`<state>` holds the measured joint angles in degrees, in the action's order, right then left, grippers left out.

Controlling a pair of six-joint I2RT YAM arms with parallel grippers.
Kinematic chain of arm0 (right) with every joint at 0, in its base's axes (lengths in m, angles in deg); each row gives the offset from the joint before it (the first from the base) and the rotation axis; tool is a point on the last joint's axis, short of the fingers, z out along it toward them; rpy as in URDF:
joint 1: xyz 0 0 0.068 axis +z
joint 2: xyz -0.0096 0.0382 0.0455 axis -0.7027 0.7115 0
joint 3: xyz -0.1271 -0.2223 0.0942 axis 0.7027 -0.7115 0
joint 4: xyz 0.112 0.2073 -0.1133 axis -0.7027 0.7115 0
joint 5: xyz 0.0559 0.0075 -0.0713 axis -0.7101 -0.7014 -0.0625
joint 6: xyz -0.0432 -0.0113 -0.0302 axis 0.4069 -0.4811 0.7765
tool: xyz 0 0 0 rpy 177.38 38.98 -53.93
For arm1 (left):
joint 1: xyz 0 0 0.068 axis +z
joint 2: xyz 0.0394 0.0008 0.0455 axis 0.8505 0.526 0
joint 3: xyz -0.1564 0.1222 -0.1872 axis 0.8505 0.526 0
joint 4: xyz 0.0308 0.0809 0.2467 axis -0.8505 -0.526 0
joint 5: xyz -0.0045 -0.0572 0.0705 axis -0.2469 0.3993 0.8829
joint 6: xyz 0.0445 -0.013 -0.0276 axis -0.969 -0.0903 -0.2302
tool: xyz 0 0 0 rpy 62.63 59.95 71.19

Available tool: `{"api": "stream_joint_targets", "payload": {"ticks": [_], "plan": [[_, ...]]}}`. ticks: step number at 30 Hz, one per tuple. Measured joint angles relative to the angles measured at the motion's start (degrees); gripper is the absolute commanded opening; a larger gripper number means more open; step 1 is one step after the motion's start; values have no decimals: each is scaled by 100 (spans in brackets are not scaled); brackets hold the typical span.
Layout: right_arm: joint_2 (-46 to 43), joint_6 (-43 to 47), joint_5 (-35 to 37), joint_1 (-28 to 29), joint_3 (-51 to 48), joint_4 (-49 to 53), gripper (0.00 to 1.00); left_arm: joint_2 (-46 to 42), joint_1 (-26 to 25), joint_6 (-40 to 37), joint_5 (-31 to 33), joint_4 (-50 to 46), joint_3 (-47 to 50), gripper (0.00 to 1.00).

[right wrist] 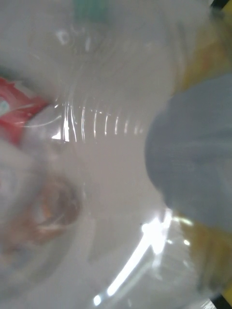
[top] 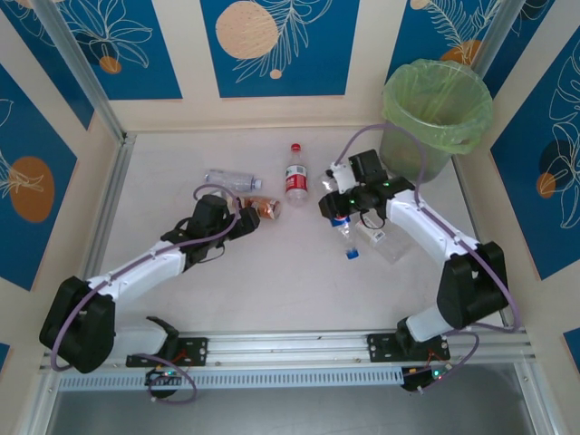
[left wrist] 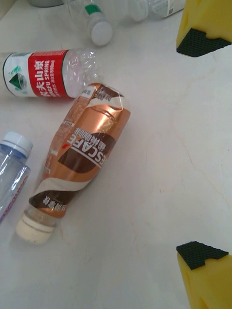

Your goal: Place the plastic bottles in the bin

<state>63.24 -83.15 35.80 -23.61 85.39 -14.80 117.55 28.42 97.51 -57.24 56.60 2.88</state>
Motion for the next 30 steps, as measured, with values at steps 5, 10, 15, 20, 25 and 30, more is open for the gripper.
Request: {"api": "stream_joint_targets", "payload": {"ticks": [5, 10, 15, 20, 25, 30], "plan": [[-496, -354, -175, -328, -341, -450, 45, 11, 0, 0, -42, 68, 0, 100], [-848, -754, -278, -691, -573, -815, 44, 11, 0, 63, -39, 94, 0, 100], [-1097, -1067, -319, -1128, -586, -1132, 44, 11, 0, 155, 13, 92, 0, 100], [-1132, -1224, -358, -1508, -446, -1285, 45, 15, 0, 221, 28, 90, 0, 100], [-1132, -1342, -396, -1834, -31, -1447, 45, 55, 0, 221, 26, 81, 0, 100], [-1121, -1499, -407, -2155, 459, -1659, 45, 92, 0, 221, 22, 63, 0, 100]]}}
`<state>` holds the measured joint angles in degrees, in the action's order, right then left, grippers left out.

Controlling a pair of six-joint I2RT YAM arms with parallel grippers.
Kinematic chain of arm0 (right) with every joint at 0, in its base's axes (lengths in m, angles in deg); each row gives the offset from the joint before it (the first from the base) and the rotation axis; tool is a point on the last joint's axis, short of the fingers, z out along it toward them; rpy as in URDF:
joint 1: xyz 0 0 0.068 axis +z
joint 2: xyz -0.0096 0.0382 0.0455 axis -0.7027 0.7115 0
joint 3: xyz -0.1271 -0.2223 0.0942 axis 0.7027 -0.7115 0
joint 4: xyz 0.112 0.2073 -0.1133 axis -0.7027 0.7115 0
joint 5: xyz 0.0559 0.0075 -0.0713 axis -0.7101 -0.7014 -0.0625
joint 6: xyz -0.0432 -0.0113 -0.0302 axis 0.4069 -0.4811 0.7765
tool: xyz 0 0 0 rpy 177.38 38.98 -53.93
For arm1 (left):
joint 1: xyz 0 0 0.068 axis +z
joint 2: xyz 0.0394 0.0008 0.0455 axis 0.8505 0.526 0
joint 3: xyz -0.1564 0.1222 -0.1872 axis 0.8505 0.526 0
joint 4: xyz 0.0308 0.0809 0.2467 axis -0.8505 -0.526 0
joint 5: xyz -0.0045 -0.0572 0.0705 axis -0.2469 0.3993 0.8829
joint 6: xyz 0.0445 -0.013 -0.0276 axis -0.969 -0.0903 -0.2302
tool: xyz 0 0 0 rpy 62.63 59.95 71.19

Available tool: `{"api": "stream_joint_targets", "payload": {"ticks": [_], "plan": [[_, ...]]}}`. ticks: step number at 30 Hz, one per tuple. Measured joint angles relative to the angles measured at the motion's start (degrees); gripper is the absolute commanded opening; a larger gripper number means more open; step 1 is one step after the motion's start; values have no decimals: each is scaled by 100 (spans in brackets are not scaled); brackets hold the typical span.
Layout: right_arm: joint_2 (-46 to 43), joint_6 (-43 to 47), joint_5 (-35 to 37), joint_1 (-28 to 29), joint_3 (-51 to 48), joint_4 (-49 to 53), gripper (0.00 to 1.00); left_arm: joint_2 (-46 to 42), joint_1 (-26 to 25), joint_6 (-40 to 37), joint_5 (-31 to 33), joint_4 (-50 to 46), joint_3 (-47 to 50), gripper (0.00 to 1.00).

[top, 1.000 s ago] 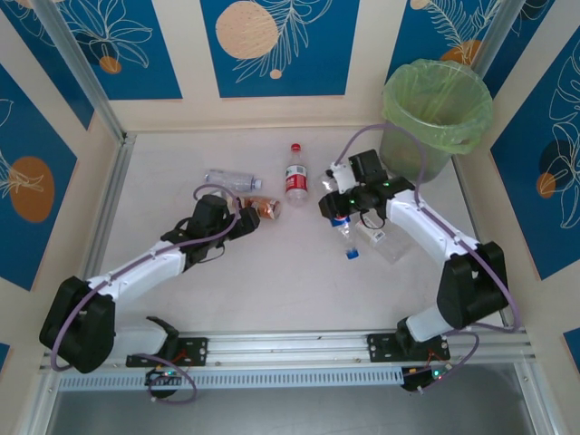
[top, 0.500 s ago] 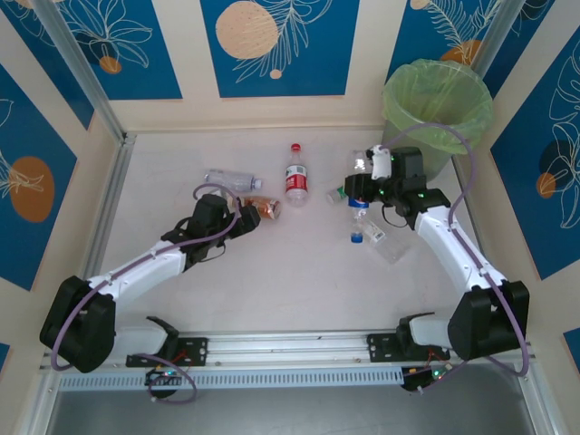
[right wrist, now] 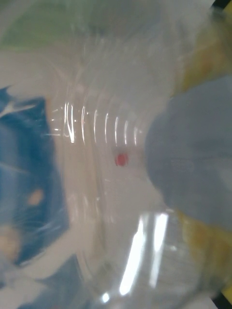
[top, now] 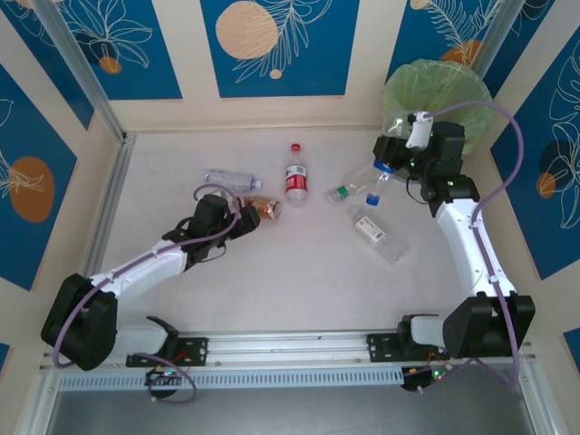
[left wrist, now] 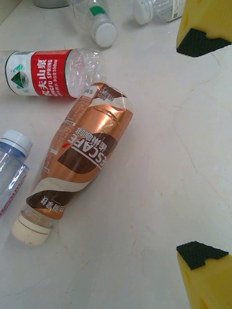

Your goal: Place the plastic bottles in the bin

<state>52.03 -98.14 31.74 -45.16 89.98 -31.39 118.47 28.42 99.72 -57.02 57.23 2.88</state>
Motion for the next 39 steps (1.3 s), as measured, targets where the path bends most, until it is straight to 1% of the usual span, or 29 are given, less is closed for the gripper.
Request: {"api": "stream_joint_targets", "payload": {"ticks": [10, 18, 24, 28, 31, 39], "plan": [[225, -1003, -31, -675, 518, -903, 45, 129, 0, -2, -31, -72, -13, 100], [317, -1996, 321, -1082, 566, -1996, 46, 225, 0, -2, -68, -120, -107, 100], [767, -3001, 986, -1119, 562, -3187, 42, 494, 0, -4, -234, -79, -264, 100], [1257, -3705, 1526, -1119, 562, -3956, 42, 743, 0, -7, -424, -79, -417, 100], [1596, -4096, 1893, -1119, 562, -4354, 42, 820, 0, -7, -511, -74, -466, 100], [2339, -4216, 2968, -949, 584, -5200, 44, 1147, 0, -24, -577, -76, -743, 100]]}}
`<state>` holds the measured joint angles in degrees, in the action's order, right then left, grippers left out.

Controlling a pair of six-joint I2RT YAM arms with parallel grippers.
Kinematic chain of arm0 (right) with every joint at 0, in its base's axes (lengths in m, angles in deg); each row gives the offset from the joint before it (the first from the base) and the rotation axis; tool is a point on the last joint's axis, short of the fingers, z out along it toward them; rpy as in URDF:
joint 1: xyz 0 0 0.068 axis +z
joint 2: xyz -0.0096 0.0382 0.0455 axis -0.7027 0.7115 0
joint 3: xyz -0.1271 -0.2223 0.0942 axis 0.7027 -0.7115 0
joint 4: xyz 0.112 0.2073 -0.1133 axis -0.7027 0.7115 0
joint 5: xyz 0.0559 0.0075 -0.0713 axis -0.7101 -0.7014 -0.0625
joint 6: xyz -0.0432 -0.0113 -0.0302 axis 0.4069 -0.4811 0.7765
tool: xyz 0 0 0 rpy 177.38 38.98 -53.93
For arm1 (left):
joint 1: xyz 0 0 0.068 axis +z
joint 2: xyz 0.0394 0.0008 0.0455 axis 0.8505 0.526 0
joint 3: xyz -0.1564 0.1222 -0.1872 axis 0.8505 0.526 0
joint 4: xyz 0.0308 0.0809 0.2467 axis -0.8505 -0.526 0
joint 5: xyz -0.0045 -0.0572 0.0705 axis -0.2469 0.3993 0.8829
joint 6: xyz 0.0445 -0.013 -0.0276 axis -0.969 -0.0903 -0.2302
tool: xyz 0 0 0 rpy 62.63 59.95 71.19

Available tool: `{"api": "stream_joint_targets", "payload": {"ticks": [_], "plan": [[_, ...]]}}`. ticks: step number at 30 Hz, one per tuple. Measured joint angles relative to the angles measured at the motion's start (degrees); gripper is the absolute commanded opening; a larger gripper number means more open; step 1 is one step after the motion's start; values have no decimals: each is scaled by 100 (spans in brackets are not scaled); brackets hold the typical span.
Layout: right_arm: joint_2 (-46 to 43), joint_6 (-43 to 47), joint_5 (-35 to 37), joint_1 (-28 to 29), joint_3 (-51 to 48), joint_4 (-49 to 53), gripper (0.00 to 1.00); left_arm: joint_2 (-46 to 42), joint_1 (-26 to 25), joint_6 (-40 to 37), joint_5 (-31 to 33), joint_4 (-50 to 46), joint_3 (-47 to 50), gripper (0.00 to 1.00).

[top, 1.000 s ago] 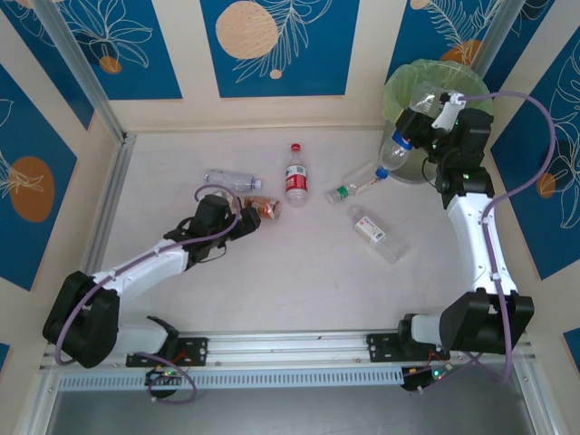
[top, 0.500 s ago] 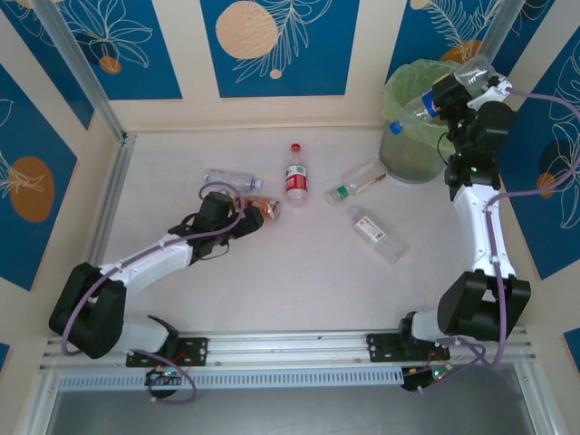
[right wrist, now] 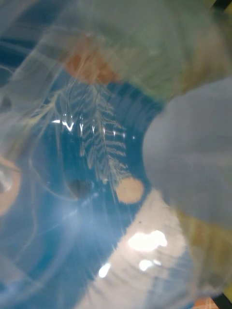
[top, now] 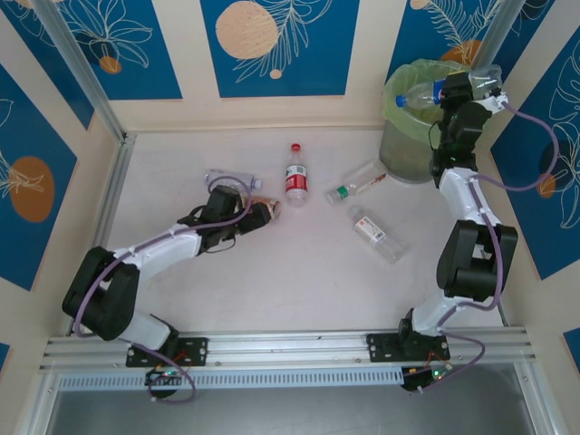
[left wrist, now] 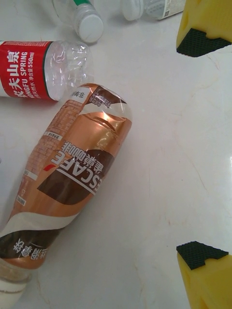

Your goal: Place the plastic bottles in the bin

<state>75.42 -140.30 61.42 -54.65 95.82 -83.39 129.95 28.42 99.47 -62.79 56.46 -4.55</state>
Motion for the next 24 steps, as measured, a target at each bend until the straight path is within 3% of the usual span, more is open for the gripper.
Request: {"api": "stream_joint_targets", "payload": {"ticks": [9, 16, 24], "plan": [[850, 378, 706, 271, 710, -605, 51, 450, -4, 7, -208, 20, -190, 100], [1196, 1585, 1034, 601, 1307, -957, 57, 496, -4, 2, -236, 4, -291, 100], [1300, 2658, 1394, 916, 1322, -1346, 58, 496, -7, 2, -236, -2, -295, 100]]}}
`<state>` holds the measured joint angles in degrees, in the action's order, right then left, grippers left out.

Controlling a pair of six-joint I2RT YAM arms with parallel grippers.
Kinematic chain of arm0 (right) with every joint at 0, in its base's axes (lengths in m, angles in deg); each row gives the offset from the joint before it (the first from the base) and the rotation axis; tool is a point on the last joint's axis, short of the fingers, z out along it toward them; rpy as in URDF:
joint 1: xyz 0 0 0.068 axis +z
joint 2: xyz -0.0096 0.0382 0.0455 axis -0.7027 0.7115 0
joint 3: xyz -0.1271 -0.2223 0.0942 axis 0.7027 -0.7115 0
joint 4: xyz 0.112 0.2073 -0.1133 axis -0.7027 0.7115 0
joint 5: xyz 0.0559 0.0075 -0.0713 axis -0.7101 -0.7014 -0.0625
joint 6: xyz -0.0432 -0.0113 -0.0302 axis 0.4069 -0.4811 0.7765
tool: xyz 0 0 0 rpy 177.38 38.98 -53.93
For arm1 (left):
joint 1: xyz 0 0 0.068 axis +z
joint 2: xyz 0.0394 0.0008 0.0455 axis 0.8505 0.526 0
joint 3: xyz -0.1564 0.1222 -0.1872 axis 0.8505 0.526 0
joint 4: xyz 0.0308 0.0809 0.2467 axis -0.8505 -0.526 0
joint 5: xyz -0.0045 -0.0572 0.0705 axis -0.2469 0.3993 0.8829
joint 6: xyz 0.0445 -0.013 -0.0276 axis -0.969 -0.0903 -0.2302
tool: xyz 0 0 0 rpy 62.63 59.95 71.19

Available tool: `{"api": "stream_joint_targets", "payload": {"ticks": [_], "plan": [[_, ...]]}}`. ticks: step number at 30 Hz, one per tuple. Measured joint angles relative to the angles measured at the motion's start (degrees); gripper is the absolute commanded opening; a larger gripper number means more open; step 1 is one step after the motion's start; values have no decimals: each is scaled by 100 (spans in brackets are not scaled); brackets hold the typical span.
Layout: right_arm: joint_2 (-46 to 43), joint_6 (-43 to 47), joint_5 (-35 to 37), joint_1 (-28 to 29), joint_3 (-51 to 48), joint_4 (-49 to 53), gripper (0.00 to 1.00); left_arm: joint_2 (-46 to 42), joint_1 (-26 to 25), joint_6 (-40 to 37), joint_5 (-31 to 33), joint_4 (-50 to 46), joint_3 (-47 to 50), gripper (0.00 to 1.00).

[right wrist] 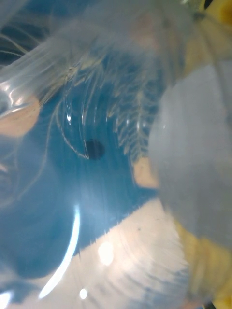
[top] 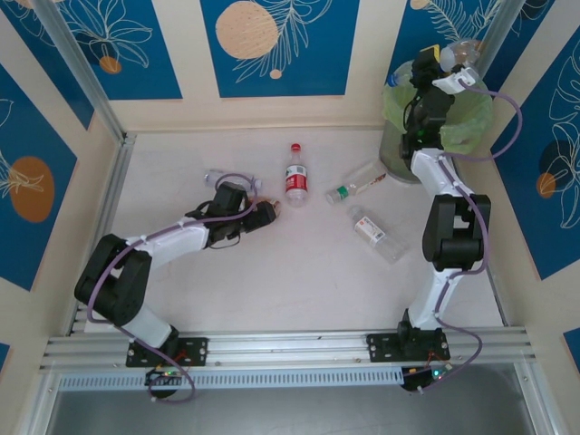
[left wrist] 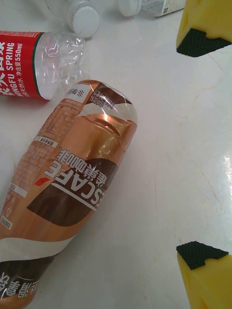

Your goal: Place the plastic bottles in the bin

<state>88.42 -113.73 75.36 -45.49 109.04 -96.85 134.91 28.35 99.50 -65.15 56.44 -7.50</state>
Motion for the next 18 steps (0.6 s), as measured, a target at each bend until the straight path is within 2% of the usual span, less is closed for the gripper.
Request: {"api": "stream_joint_targets", "payload": {"ticks": [11, 15, 18], "plan": [[2, -918, 247, -345, -402, 256, 60, 0, 0, 0, 0, -4, 0, 100], [2, -1051, 260, -380, -402, 481, 70, 0, 0, -2, 0, -4, 0, 100], [2, -1067, 278, -380, -374, 833, 83, 0, 0, -2, 0, -4, 0, 100]]}}
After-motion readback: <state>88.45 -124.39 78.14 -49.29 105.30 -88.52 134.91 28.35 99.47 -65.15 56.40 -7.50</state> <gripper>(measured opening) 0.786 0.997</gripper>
